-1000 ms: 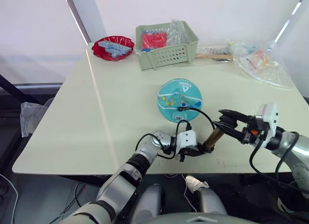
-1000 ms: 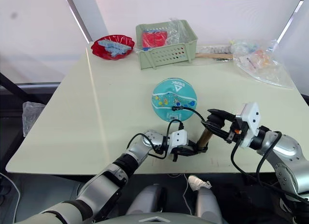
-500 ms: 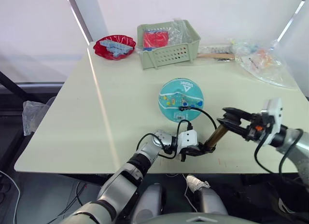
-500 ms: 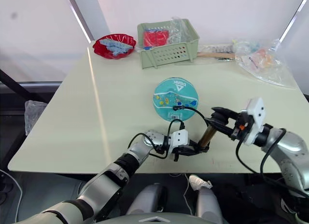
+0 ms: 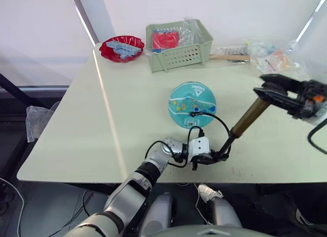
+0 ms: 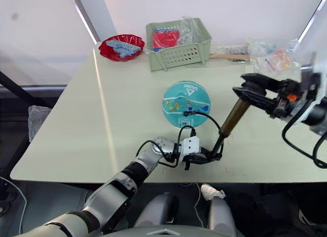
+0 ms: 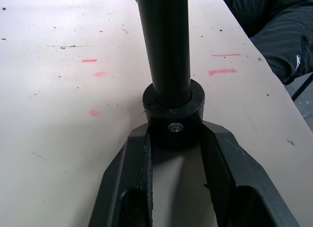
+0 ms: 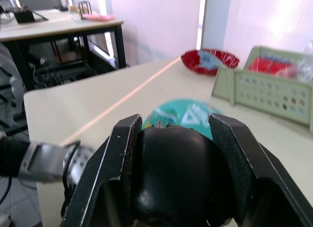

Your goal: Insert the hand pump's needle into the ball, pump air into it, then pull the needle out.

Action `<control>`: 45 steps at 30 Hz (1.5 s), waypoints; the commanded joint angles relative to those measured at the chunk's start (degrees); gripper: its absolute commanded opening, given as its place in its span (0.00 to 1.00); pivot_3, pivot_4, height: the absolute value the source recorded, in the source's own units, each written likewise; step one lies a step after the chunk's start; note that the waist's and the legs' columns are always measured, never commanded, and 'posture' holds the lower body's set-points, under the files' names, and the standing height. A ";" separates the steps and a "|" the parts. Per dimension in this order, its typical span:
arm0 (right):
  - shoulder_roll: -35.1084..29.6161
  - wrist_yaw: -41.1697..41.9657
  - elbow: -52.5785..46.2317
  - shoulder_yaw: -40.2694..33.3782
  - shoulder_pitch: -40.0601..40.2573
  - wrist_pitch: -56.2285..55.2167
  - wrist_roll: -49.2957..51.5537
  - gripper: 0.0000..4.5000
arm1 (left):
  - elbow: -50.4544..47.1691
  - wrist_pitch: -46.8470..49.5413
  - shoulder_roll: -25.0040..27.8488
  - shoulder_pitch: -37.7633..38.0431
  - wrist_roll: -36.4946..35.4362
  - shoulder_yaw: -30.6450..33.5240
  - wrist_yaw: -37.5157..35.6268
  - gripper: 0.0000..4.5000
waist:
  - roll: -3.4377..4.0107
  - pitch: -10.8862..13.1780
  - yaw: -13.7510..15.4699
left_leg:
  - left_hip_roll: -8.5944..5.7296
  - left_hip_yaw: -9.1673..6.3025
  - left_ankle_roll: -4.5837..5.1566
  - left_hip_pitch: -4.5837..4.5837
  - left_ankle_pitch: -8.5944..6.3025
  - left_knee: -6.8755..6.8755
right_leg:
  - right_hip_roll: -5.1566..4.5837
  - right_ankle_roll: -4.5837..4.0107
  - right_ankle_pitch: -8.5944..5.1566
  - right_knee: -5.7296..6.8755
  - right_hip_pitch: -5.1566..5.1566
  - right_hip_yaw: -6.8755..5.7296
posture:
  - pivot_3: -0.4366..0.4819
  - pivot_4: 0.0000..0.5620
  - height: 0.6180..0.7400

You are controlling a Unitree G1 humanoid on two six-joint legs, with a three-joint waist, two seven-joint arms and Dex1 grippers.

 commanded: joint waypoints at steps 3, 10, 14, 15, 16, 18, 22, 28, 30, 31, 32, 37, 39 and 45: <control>-1.84 -3.15 -0.15 -6.16 -5.37 0.40 5.40 0.41 | 6.10 2.55 2.14 1.78 4.39 -1.49 1.59 0.23 | 0.10 0.20 0.04 | -0.01 0.05 0.00 -0.07 0.00 0.00 | -0.05 0.01 0.01 0.00 -0.06 0.05 | 0.48 0.27 0.97; -1.93 -0.55 -1.91 -3.66 -0.22 1.00 1.32 0.41 | 6.15 2.91 1.89 1.73 4.40 -1.57 1.93 0.23 | 0.10 0.22 0.09 | -0.01 0.04 0.00 -0.07 0.00 -0.01 | -0.06 0.00 0.00 -0.01 -0.06 0.03 | 0.48 0.27 0.97; 0.40 -0.12 -3.87 -0.35 4.00 0.12 -1.11 0.41 | 6.09 3.00 1.88 1.73 4.61 -1.69 2.01 0.23 | 0.01 0.11 0.12 | 0.00 0.03 0.00 -0.01 0.00 -0.01 | -0.04 0.00 0.00 0.00 -0.02 0.03 | 0.48 0.27 0.97; 0.94 0.04 -4.13 0.56 4.99 -0.44 -2.14 0.41 | 6.10 3.03 1.89 1.72 4.65 -1.70 2.02 0.23 | -0.01 0.09 0.11 | 0.02 0.03 0.00 0.02 0.00 -0.01 | -0.04 0.00 0.00 0.00 0.00 0.03 | 0.48 0.27 0.97; 1.35 0.34 -4.34 1.34 5.85 -0.88 -3.02 0.41 | 6.10 3.09 1.91 1.74 4.68 -1.71 1.99 0.23 | -0.01 0.08 0.08 | 0.02 0.02 0.00 0.04 0.00 0.00 | -0.03 0.00 0.00 0.01 0.02 0.03 | 0.48 0.27 0.97; 2.69 0.44 -4.60 2.70 7.19 -1.57 -3.86 0.41 | 6.09 3.26 1.92 1.76 4.74 -1.73 1.85 0.23 | -0.09 0.00 0.04 | 0.02 0.03 0.00 0.09 0.00 0.00 | -0.01 0.01 0.00 0.01 0.03 0.03 | 0.48 0.27 0.97; 4.66 1.74 -4.19 6.23 10.81 -4.14 -8.42 0.41 | 6.14 3.25 1.91 1.77 4.76 -1.57 1.87 0.23 | -0.29 -0.20 0.03 | 0.03 0.02 0.00 0.10 0.00 -0.01 | 0.04 0.00 0.00 0.00 0.04 0.02 | 0.48 0.27 0.97; 8.06 3.67 -2.60 13.03 15.54 -10.65 -18.00 0.41 | 5.76 3.33 1.88 2.15 4.17 -1.02 1.35 0.23 | -0.51 -0.50 -0.05 | 0.03 0.01 0.00 0.12 0.00 -0.01 | 0.06 0.01 0.00 0.00 0.04 0.03 | 0.48 0.27 0.97; 9.19 4.14 -1.97 16.10 16.89 -13.26 -21.87 0.41 | 5.58 3.37 1.85 2.33 4.02 -0.87 1.18 0.23 | -0.55 -0.62 -0.09 | 0.04 0.01 -0.01 0.14 -0.01 -0.01 | 0.06 0.01 -0.01 0.01 0.05 0.03 | 0.48 0.27 0.97; 9.94 4.03 -1.70 17.20 17.11 -14.19 -23.03 0.41 | 5.57 3.37 1.85 2.33 3.99 -0.80 1.15 0.23 | -0.57 -0.67 -0.15 | 0.05 0.01 -0.01 0.14 -0.01 -0.01 | 0.09 0.00 -0.01 0.01 0.05 0.03 | 0.48 0.27 0.97; 11.21 3.43 -1.39 18.09 17.21 -14.95 -23.77 0.41 | 5.55 3.43 1.82 2.35 3.96 -0.72 1.17 0.23 | -0.55 -0.68 -0.20 | 0.05 0.01 -0.01 0.15 -0.01 -0.02 | 0.10 0.00 -0.01 0.00 0.05 0.03 | 0.48 0.27 0.97; 13.56 3.99 0.93 21.62 18.93 -19.01 -29.36 0.41 | 5.28 3.66 1.81 2.57 3.88 -0.46 1.07 0.23 | -0.55 -0.73 -0.41 | 0.05 0.01 -0.01 0.17 -0.01 -0.02 | 0.12 0.00 -0.01 0.01 0.06 0.03 | 0.48 0.27 0.97; 13.94 4.00 1.31 22.02 19.17 -19.82 -30.24 0.41 | 5.25 3.70 1.85 2.59 3.86 -0.38 1.03 0.23 | -0.54 -0.74 -0.44 | 0.05 0.01 -0.01 0.17 -0.01 -0.02 | 0.13 0.00 -0.01 0.01 0.06 0.03 | 0.48 0.27 0.97; 14.06 3.63 -0.02 20.19 17.85 -18.81 -28.72 0.41 | 5.23 3.96 1.94 2.70 3.79 -0.14 1.12 0.23 | -0.52 -0.74 -0.44 | 0.05 0.01 -0.01 0.17 -0.01 -0.02 | 0.14 0.00 -0.01 0.01 0.07 0.03 | 0.48 0.27 0.97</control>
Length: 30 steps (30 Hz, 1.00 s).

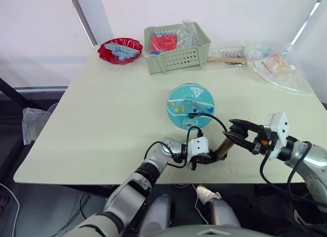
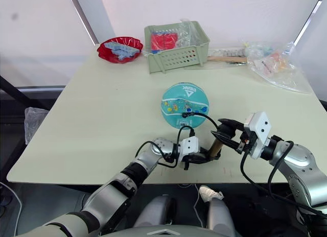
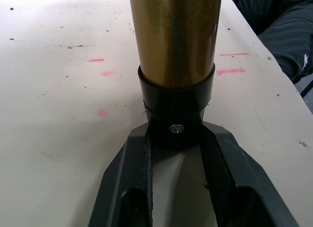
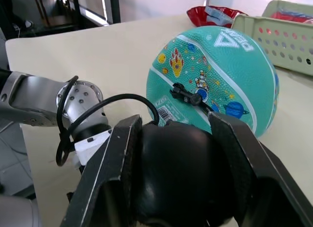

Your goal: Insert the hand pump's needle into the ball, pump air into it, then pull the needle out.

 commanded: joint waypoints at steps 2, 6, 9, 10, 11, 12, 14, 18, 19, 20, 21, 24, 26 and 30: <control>-1.10 1.04 -1.22 -1.35 0.12 2.68 1.97 0.41 | 4.28 3.94 1.95 2.48 2.83 -0.88 0.22 0.23 | 0.00 0.00 0.00 | 0.00 0.00 0.00 0.00 0.00 0.00 | 0.00 0.00 0.00 0.00 0.00 0.00 | 0.48 0.27 0.97; -3.09 0.46 -3.39 -7.05 -3.03 6.48 8.52 0.41 | 4.20 3.96 1.91 2.65 2.82 -0.99 -0.19 0.23 | 0.06 0.07 0.03 | 0.00 0.00 0.00 -0.05 0.00 0.00 | -0.01 0.00 0.00 0.00 -0.03 0.00 | 0.48 0.27 0.97; -5.36 -0.55 -4.27 -11.57 -5.76 9.97 13.36 0.41 | 4.12 3.90 1.91 2.73 2.83 -1.08 -0.34 0.23 | 0.24 0.24 0.09 | -0.02 0.00 0.00 -0.13 0.00 0.00 | -0.05 0.00 0.01 -0.01 -0.07 0.00 | 0.48 0.27 0.97; -6.24 -1.01 -4.36 -12.99 -6.60 11.37 15.01 0.41 | 4.13 3.88 1.92 2.73 2.77 -1.08 -0.42 0.23 | 0.24 0.26 0.14 | -0.03 0.00 0.00 -0.15 0.00 0.01 | -0.05 0.00 0.01 -0.01 -0.07 -0.01 | 0.48 0.27 0.97; -7.04 -1.32 -4.41 -14.19 -7.37 12.50 16.36 0.41 | 4.15 3.87 1.92 2.72 2.74 -1.08 -0.48 0.23 | 0.26 0.28 0.16 | -0.03 0.00 0.00 -0.16 0.00 0.00 | -0.05 0.00 0.01 -0.01 -0.07 -0.02 | 0.48 0.27 0.97; -7.90 -1.66 -4.37 -15.51 -8.35 13.57 17.65 0.41 | 4.17 3.94 1.92 2.71 2.69 -1.08 -0.52 0.23 | 0.27 0.32 0.17 | -0.03 -0.01 0.00 -0.17 0.00 0.00 | -0.05 0.00 0.01 -0.01 -0.08 -0.02 | 0.48 0.27 0.97; -9.33 -2.41 -4.20 -17.67 -10.22 15.42 20.21 0.41 | 4.16 4.17 1.87 2.73 2.56 -1.08 -0.59 0.23 | 0.29 0.38 0.17 | -0.03 -0.01 0.00 -0.18 0.00 0.00 | -0.07 -0.01 0.01 -0.02 -0.09 -0.02 | 0.48 0.27 0.97; -11.68 -3.53 -3.75 -20.67 -13.29 18.17 24.21 0.41 | 4.20 4.50 1.76 2.70 2.39 -0.93 -0.67 0.23 | 0.41 0.48 0.16 | -0.03 0.00 0.01 -0.19 0.00 0.00 | -0.09 0.00 0.01 -0.02 -0.09 -0.01 | 0.48 0.27 0.97; -12.23 -3.88 -3.54 -21.46 -14.00 18.90 25.33 0.41 | 4.26 4.55 1.74 2.65 2.35 -0.89 -0.71 0.23 | 0.41 0.49 0.16 | -0.03 0.01 0.01 -0.18 0.00 0.00 | -0.10 0.00 0.01 -0.01 -0.09 -0.01 | 0.48 0.27 0.97; -12.65 -4.24 -3.35 -22.17 -14.57 19.56 26.37 0.41 | 4.28 4.58 1.72 2.62 2.31 -0.86 -0.74 0.23 | 0.41 0.49 0.15 | -0.03 0.00 0.01 -0.18 0.00 0.00 | -0.09 0.00 0.01 -0.02 -0.09 -0.02 | 0.48 0.27 0.97; -13.09 -4.65 -3.17 -22.82 -15.19 20.23 27.48 0.41 | 4.32 4.60 1.71 2.59 2.30 -0.83 -0.77 0.23 | 0.42 0.50 0.15 | -0.03 0.00 0.01 -0.18 0.00 0.00 | -0.09 -0.01 0.01 -0.02 -0.09 -0.02 | 0.48 0.27 0.97; -13.69 -6.34 -3.09 -24.12 -16.96 21.81 30.62 0.41 | 4.38 4.61 1.65 2.59 2.15 -0.70 -0.95 0.23 | 0.43 0.50 0.14 | -0.03 0.01 0.01 -0.18 0.00 0.00 | -0.11 -0.01 0.01 -0.02 -0.08 -0.01 | 0.48 0.27 0.97; -14.15 -7.31 -3.13 -24.57 -17.95 22.69 32.23 0.41 | 4.40 4.88 1.58 2.60 1.95 -0.57 -1.26 0.23 | 0.43 0.50 0.13 | -0.03 0.01 0.01 -0.18 0.00 0.00 | -0.12 0.00 0.01 -0.01 -0.08 0.00 | 0.48 0.27 0.97; -14.73 -9.40 -2.69 -25.18 -20.07 23.80 34.77 0.41 | 4.31 5.38 1.62 2.74 1.87 -0.49 -1.68 0.23 | 0.46 0.51 0.05 | -0.03 0.01 0.01 -0.18 0.00 0.00 | -0.17 -0.01 0.01 -0.01 -0.09 0.00 | 0.48 0.27 0.97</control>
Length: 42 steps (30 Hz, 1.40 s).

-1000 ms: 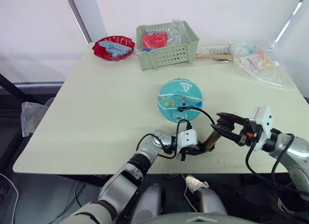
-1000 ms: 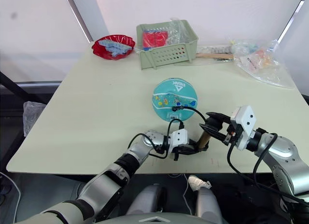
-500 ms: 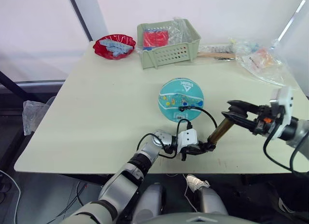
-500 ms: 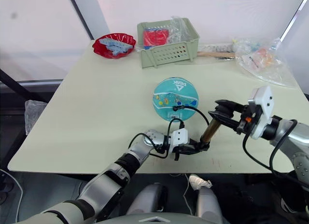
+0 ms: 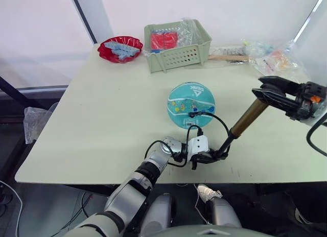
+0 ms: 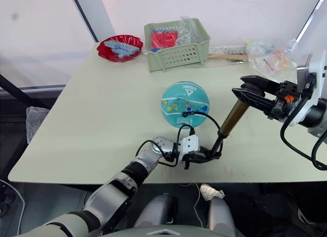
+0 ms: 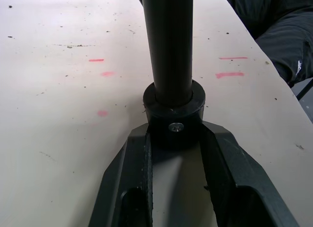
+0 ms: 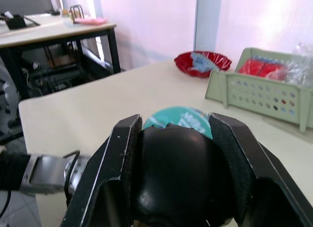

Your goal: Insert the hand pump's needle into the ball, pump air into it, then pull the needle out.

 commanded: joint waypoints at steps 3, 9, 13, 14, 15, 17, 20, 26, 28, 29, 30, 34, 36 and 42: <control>-1.08 -1.34 -1.61 -3.40 -1.23 0.07 2.47 0.41 | 4.36 4.55 1.94 2.65 3.08 -1.21 -0.11 0.23 | 0.00 0.00 -0.06 | 0.00 0.00 0.00 0.00 0.00 0.00 | -0.06 0.00 0.00 0.00 0.00 0.00 | 0.48 0.27 0.97; 0.53 0.82 -3.27 2.34 4.25 -1.81 -4.36 0.41 | 4.47 4.38 1.88 2.51 3.21 -1.09 0.25 0.23 | -0.01 -0.04 -0.16 | 0.01 0.00 0.00 0.03 0.00 0.00 | -0.05 0.00 0.00 0.00 0.02 0.01 | 0.48 0.27 0.97; 2.46 1.91 -3.01 6.17 7.76 -4.36 -8.94 0.41 | 4.08 4.34 2.12 2.81 3.15 -1.04 0.28 0.23 | -0.17 -0.20 -0.23 | 0.01 0.00 0.00 0.11 0.00 0.00 | -0.01 0.00 0.00 0.01 0.05 0.01 | 0.48 0.27 0.97; 3.04 2.55 -2.70 7.58 8.90 -5.54 -10.86 0.41 | 4.01 4.31 2.20 2.88 3.15 -1.05 0.27 0.23 | -0.19 -0.22 -0.25 | 0.04 -0.01 0.00 0.12 0.00 0.00 | 0.03 0.00 -0.01 0.01 0.06 0.00 | 0.48 0.27 0.97; 3.63 3.12 -2.34 8.89 9.93 -6.82 -12.79 0.41 | 3.97 4.29 2.24 2.92 3.16 -1.06 0.27 0.23 | -0.21 -0.24 -0.25 | 0.04 -0.01 0.00 0.12 0.00 0.00 | 0.06 0.00 -0.01 0.01 0.06 0.00 | 0.48 0.27 0.97; 4.61 3.95 -1.77 10.61 11.29 -8.69 -15.34 0.41 | 3.89 4.26 2.30 2.98 3.16 -1.08 0.27 0.23 | -0.26 -0.28 -0.26 | 0.04 0.00 0.00 0.13 0.00 0.00 | 0.09 0.00 -0.01 0.00 0.06 0.00 | 0.48 0.27 0.97; 6.53 4.85 -0.58 13.81 13.27 -11.60 -19.23 0.41 | 3.69 3.96 2.54 3.19 3.14 -1.05 0.27 0.23 | -0.33 -0.35 -0.28 | 0.04 0.00 0.00 0.14 0.00 0.00 | 0.12 0.00 -0.01 0.01 0.06 0.01 | 0.48 0.27 0.97; 12.66 5.88 3.33 21.74 17.29 -20.04 -29.12 0.41 | 3.26 3.71 2.90 3.22 3.12 -0.90 0.44 0.23 | -0.48 -0.54 -0.33 | 0.07 -0.01 -0.01 0.21 -0.01 -0.04 | 0.19 0.00 -0.01 0.01 0.07 0.02 | 0.48 0.27 0.97; 13.62 5.84 3.35 22.73 17.88 -21.10 -30.48 0.41 | 2.90 3.49 3.27 3.49 3.01 -0.87 0.18 0.23 | -0.48 -0.55 -0.37 | 0.08 0.00 -0.01 0.24 0.00 -0.04 | 0.20 0.00 -0.01 0.03 0.09 0.04 | 0.48 0.27 0.97; 13.92 5.93 3.58 23.09 18.10 -21.71 -31.22 0.41 | 2.74 3.46 3.35 3.57 3.00 -0.88 0.12 0.23 | -0.48 -0.55 -0.39 | 0.08 0.00 -0.01 0.26 -0.01 -0.04 | 0.22 0.00 -0.01 0.04 0.09 0.06 | 0.48 0.27 0.97; 14.19 5.94 3.68 23.47 18.32 -22.11 -31.86 0.41 | 2.53 3.40 3.52 3.69 2.97 -0.87 0.02 0.23 | -0.48 -0.55 -0.38 | 0.09 0.00 -0.01 0.28 -0.01 -0.05 | 0.25 0.00 -0.01 0.04 0.09 0.09 | 0.48 0.27 0.97; 14.83 5.91 3.04 23.28 18.52 -22.63 -32.05 0.41 | 1.96 3.24 3.85 3.96 2.90 -0.85 -0.17 0.23 | -0.48 -0.55 -0.38 | 0.14 0.00 -0.01 0.33 -0.01 -0.14 | 0.32 -0.03 -0.02 0.04 0.09 0.10 | 0.48 0.27 0.97; 15.03 5.25 1.89 22.25 17.91 -22.16 -30.94 0.41 | 1.42 3.04 4.36 4.32 2.70 -0.74 -0.64 0.23 | -0.48 -0.55 -0.39 | 0.16 0.00 -0.01 0.38 -0.01 -0.19 | 0.37 -0.05 -0.03 0.04 0.10 0.13 | 0.48 0.27 0.97; 12.43 3.90 -3.47 15.63 13.33 -17.28 -23.39 0.41 | 1.26 2.22 5.14 4.65 2.91 -0.92 -1.09 0.23 | -0.26 -0.32 -0.37 | 0.24 0.00 -0.02 0.38 -0.01 -0.26 | 0.44 -0.14 -0.07 0.04 0.06 0.15 | 0.48 0.27 0.97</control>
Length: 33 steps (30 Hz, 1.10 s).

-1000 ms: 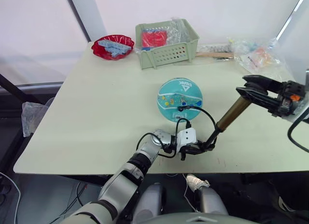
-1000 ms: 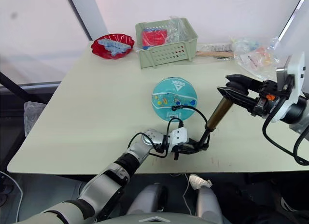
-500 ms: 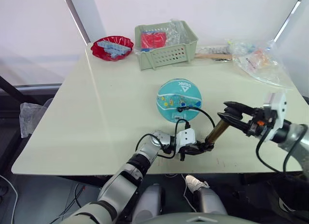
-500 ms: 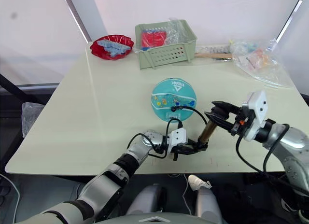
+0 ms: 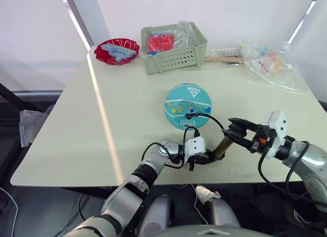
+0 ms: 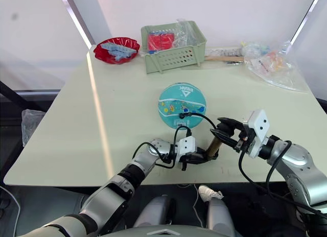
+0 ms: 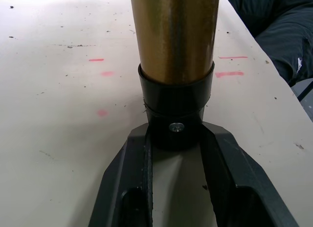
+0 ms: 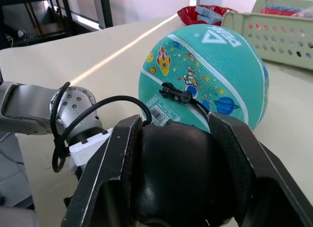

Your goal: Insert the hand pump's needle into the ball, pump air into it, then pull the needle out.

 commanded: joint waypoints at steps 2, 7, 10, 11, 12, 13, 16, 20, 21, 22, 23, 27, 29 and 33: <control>-2.42 -1.55 -5.84 -6.78 -4.72 5.11 8.47 0.41 | 3.66 2.14 3.57 2.60 2.97 -1.23 -0.97 0.23 | 0.14 0.13 -0.02 | 0.00 0.00 0.00 -0.09 0.00 0.00 | 0.00 -0.01 0.00 0.00 -0.05 -0.01 | 0.48 0.27 0.97; -8.99 -3.76 -5.49 -15.77 -14.96 12.41 22.18 0.41 | 3.86 2.03 3.10 2.58 3.09 -1.59 -0.78 0.23 | 0.45 0.52 -0.03 | -0.01 0.01 0.00 -0.21 0.00 0.02 | -0.01 -0.03 0.00 -0.01 -0.11 -0.02 | 0.48 0.27 0.97; -10.99 -5.61 -4.63 -17.66 -18.86 15.33 27.07 0.41 | 3.92 1.92 3.14 2.53 3.00 -1.54 -0.89 0.23 | 0.48 0.66 0.07 | 0.00 -0.02 0.00 -0.22 0.00 0.01 | -0.01 -0.04 0.00 -0.01 -0.11 -0.06 | 0.48 0.27 0.97; -11.47 -6.08 -4.30 -18.17 -19.76 16.04 28.33 0.41 | 3.92 1.93 3.14 2.48 2.97 -1.52 -0.94 0.23 | 0.48 0.66 0.07 | 0.00 -0.07 0.00 -0.26 0.00 0.01 | 0.00 -0.07 -0.02 -0.01 -0.12 -0.12 | 0.48 0.27 0.97; -12.01 -6.52 -3.92 -18.70 -20.61 16.73 29.52 0.41 | 3.99 1.91 3.10 2.40 2.93 -1.51 -0.97 0.23 | 0.48 0.66 0.04 | 0.00 -0.07 0.00 -0.28 0.00 0.01 | -0.01 -0.07 -0.02 -0.02 -0.12 -0.12 | 0.48 0.27 0.97; -12.49 -6.86 -3.66 -19.10 -21.12 17.31 30.42 0.41 | 4.05 1.88 3.07 2.34 2.92 -1.51 -0.99 0.23 | 0.50 0.67 0.01 | 0.00 -0.05 0.00 -0.28 0.00 0.01 | -0.02 -0.07 -0.02 -0.02 -0.12 -0.10 | 0.48 0.27 0.97; -13.39 -7.56 -3.26 -19.67 -21.98 18.47 31.91 0.41 | 4.27 1.73 3.10 2.19 2.90 -1.50 -1.07 0.23 | 0.47 0.69 0.01 | -0.01 -0.01 0.00 -0.31 0.00 0.01 | -0.06 -0.07 -0.01 -0.02 -0.17 -0.07 | 0.48 0.27 0.97; -14.09 -8.14 -4.05 -20.23 -20.81 19.33 32.53 0.41 | 4.78 1.49 3.10 2.04 2.95 -1.64 -1.40 0.23 | 0.48 0.69 0.01 | -0.01 -0.01 0.01 -0.31 0.00 0.02 | -0.08 -0.07 -0.01 -0.01 -0.18 -0.05 | 0.48 0.27 0.97; -14.01 -8.41 -4.19 -20.34 -20.61 19.42 32.72 0.41 | 4.91 1.42 3.06 1.98 2.99 -1.73 -1.53 0.23 | 0.48 0.69 0.00 | -0.01 0.00 0.00 -0.31 0.00 0.02 | -0.07 -0.07 -0.01 0.00 -0.19 -0.05 | 0.48 0.27 0.97; -13.82 -8.78 -4.18 -20.37 -20.54 19.46 33.06 0.41 | 5.06 1.31 2.98 1.84 3.09 -1.84 -1.61 0.23 | 0.48 0.69 0.01 | -0.01 -0.01 0.00 -0.32 0.00 0.02 | -0.07 -0.07 -0.01 0.00 -0.20 -0.05 | 0.48 0.27 0.97; -13.72 -8.94 -4.29 -20.24 -20.36 19.47 33.08 0.41 | 5.18 1.26 2.89 1.71 3.15 -1.90 -1.63 0.23 | 0.48 0.68 0.01 | -0.01 -0.01 0.00 -0.32 0.00 0.02 | -0.07 -0.07 -0.01 -0.01 -0.20 -0.05 | 0.48 0.27 0.97; -13.67 -7.32 -5.98 -18.26 -16.52 19.33 30.32 0.41 | 5.61 1.19 2.51 1.07 3.09 -1.91 -1.43 0.23 | 0.47 0.67 0.05 | -0.01 0.00 0.00 -0.33 0.00 0.02 | -0.07 -0.07 -0.01 -0.01 -0.20 -0.04 | 0.48 0.27 0.97; -12.91 -6.47 -7.01 -16.16 -13.48 18.55 27.52 0.41 | 5.84 0.97 2.51 0.88 3.05 -1.93 -1.35 0.23 | 0.46 0.64 0.04 | -0.01 -0.01 0.00 -0.31 0.00 0.02 | -0.06 -0.07 -0.01 -0.01 -0.18 -0.05 | 0.48 0.27 0.97; -10.11 -5.56 -7.62 -12.12 -8.32 15.53 21.80 0.41 | 6.28 0.68 2.15 0.53 3.11 -2.07 -1.01 0.23 | 0.33 0.53 0.02 | 0.00 0.02 0.01 -0.16 0.00 0.04 | -0.04 -0.07 -0.01 0.01 -0.07 -0.02 | 0.48 0.27 0.97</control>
